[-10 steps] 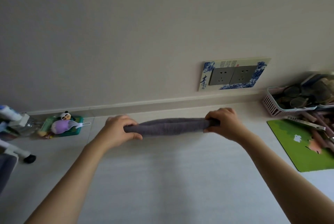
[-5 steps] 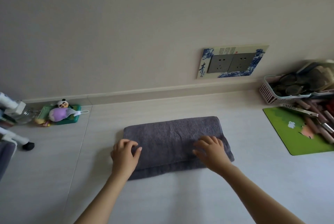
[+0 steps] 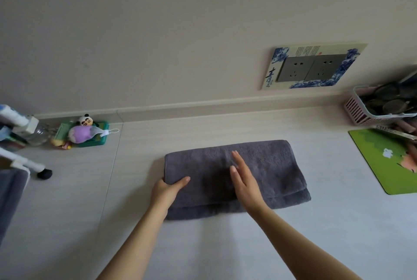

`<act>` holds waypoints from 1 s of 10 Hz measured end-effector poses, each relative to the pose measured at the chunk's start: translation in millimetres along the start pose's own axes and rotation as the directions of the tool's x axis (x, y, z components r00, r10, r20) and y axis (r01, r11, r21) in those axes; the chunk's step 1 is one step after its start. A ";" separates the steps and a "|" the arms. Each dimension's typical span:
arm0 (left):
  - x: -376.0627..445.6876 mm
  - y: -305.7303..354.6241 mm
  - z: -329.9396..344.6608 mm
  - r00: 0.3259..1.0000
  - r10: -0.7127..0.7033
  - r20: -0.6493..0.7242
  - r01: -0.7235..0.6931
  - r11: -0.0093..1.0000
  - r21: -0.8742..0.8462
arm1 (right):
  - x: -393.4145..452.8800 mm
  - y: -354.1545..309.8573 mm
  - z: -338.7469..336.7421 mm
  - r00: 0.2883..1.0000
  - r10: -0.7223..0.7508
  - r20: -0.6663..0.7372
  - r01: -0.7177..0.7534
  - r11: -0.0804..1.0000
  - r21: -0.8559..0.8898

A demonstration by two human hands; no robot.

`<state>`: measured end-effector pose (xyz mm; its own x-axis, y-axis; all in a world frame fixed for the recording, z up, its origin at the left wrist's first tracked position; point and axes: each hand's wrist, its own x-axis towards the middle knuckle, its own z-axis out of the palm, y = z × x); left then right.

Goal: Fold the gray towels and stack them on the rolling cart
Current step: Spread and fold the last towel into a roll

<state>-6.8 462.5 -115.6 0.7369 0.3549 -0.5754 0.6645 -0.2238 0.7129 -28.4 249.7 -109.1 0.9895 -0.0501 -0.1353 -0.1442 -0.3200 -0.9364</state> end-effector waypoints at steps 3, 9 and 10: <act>-49.9 49.6 3.1 0.920 0.289 0.266 -0.255 0.954 -0.156 | 23.0 24.3 44.2 0.967 0.252 0.039 -0.239 0.840 0.487; -136.3 141.5 165.4 0.775 0.483 0.407 -0.621 0.698 0.356 | -8.4 39.8 -140.0 0.834 0.537 0.129 -0.392 0.412 0.822; -130.5 129.4 211.1 0.788 0.410 0.459 -0.591 0.711 0.381 | -11.8 38.5 -160.0 0.845 0.513 0.153 -0.371 0.355 0.858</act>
<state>9.2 195.6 -32.9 0.9101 -0.2288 -0.3456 0.0838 -0.7151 0.6940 -46.1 86.5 -91.8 0.7623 -0.0621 -0.6442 -0.4150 0.7169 -0.5602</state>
